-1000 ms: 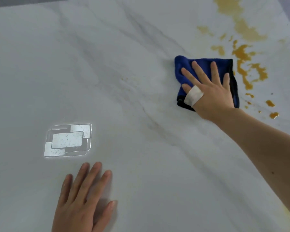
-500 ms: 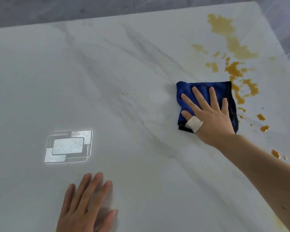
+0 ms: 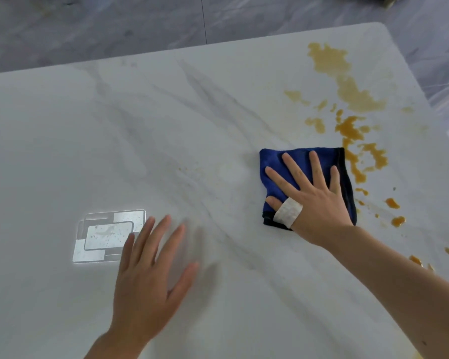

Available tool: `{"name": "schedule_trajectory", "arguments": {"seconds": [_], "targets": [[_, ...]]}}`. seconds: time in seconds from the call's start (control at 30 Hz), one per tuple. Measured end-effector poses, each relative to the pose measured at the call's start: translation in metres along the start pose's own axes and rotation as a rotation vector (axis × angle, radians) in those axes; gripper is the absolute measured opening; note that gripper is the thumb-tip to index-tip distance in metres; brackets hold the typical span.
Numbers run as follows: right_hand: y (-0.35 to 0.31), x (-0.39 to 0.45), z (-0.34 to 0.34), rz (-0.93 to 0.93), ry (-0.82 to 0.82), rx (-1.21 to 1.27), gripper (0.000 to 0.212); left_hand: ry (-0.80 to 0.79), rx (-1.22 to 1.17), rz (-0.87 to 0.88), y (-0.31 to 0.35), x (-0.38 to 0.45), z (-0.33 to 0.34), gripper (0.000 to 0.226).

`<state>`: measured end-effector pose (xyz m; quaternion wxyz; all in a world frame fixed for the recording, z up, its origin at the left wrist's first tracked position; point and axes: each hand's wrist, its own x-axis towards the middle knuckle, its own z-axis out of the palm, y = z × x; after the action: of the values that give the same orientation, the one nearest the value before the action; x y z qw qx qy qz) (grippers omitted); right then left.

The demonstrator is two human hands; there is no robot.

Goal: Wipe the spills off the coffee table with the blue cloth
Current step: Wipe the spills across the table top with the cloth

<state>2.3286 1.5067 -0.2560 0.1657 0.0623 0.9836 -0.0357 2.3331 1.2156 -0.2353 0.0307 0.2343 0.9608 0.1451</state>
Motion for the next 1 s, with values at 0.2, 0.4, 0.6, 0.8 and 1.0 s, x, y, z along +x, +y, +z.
{"name": "schedule_trajectory", "arguments": {"seconds": [0.2,0.4,0.6,0.8,1.0], "targets": [[0.001,-0.001,0.0,-0.017,-0.023,0.004,0.058,-0.03,0.049,-0.037,0.001,0.085,0.01,0.065],[0.004,-0.002,-0.003,-0.021,-0.009,-0.038,0.061,-0.089,0.116,-0.022,-0.008,0.124,0.022,0.07],[-0.003,-0.001,-0.006,0.018,0.021,-0.041,0.058,-0.112,0.111,0.004,-0.008,0.129,0.025,0.067],[-0.017,-0.005,-0.006,0.018,0.047,-0.047,0.054,-0.115,0.111,0.01,-0.005,0.129,0.024,0.065],[-0.05,0.006,-0.005,-0.178,0.021,-0.064,0.054,-0.12,0.124,0.021,-0.006,0.13,0.025,0.064]]}}
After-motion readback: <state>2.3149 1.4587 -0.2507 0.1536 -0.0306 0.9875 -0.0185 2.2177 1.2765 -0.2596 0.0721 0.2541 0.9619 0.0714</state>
